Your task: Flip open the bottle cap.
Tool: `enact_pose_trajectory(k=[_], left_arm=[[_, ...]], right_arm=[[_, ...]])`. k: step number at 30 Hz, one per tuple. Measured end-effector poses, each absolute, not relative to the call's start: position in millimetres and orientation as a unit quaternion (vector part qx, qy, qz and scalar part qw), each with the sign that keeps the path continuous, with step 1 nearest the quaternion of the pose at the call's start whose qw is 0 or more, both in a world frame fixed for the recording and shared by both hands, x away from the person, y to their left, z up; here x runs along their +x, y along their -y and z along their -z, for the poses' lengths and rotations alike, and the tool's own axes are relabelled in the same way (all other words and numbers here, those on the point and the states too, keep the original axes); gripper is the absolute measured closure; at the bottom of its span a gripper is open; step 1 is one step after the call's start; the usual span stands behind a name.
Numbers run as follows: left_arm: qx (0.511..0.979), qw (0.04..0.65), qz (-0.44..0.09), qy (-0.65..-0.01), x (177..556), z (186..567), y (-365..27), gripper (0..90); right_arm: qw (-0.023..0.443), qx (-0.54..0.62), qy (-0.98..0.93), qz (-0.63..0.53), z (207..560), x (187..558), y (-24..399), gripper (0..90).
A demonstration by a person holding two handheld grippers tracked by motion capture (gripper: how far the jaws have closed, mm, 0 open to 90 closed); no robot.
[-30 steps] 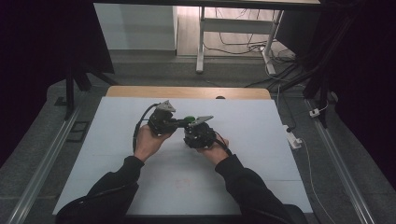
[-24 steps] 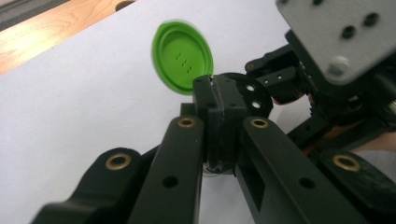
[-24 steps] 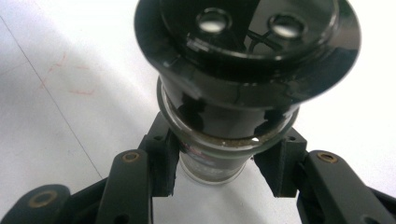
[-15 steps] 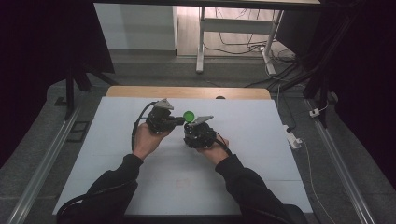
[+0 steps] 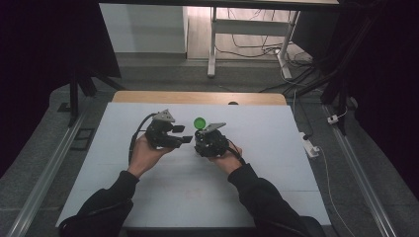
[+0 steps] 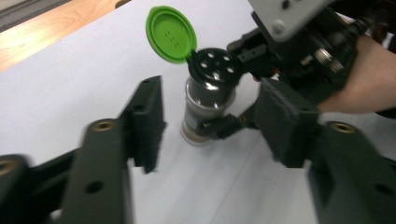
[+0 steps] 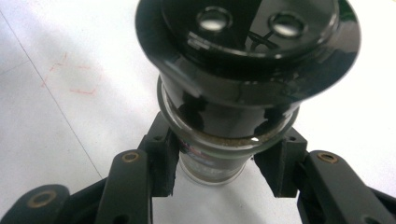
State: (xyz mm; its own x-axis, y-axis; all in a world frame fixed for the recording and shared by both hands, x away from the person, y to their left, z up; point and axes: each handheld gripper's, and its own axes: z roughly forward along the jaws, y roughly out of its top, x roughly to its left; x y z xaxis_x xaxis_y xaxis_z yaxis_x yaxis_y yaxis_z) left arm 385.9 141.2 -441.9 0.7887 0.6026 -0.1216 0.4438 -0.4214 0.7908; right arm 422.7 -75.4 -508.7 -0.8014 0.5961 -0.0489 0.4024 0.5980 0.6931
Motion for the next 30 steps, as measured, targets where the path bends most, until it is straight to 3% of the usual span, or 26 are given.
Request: enact_pose_trajectory(k=[4, 7, 11, 17, 18, 30], left_arm=[[0.839, 0.438, -0.082, -0.313, 376, 442, -148, 26.0], [0.840, 0.435, -0.083, -0.314, 367, 442, -152, 21.9], [0.834, 0.442, -0.071, -0.321, 356, 443, -160, 18.5], [0.833, 0.440, -0.065, -0.329, 346, 444, -165, 16.3], [0.834, 0.438, -0.063, -0.330, 343, 445, -165, 14.3], [0.832, 0.431, -0.064, -0.342, 313, 447, -181, 6.7]], right_arm=[[0.139, 0.284, -0.882, -0.349, 509, 422, 75, 52.1], [0.140, 0.282, -0.883, -0.348, 509, 422, 75, 52.0], [0.140, 0.284, -0.882, -0.348, 509, 422, 75, 51.2], [0.132, 0.291, -0.881, -0.348, 507, 422, 78, 42.0], [0.124, 0.295, -0.880, -0.351, 505, 422, 79, 37.1], [0.097, 0.291, -0.878, -0.368, 487, 407, 91, 23.8]])
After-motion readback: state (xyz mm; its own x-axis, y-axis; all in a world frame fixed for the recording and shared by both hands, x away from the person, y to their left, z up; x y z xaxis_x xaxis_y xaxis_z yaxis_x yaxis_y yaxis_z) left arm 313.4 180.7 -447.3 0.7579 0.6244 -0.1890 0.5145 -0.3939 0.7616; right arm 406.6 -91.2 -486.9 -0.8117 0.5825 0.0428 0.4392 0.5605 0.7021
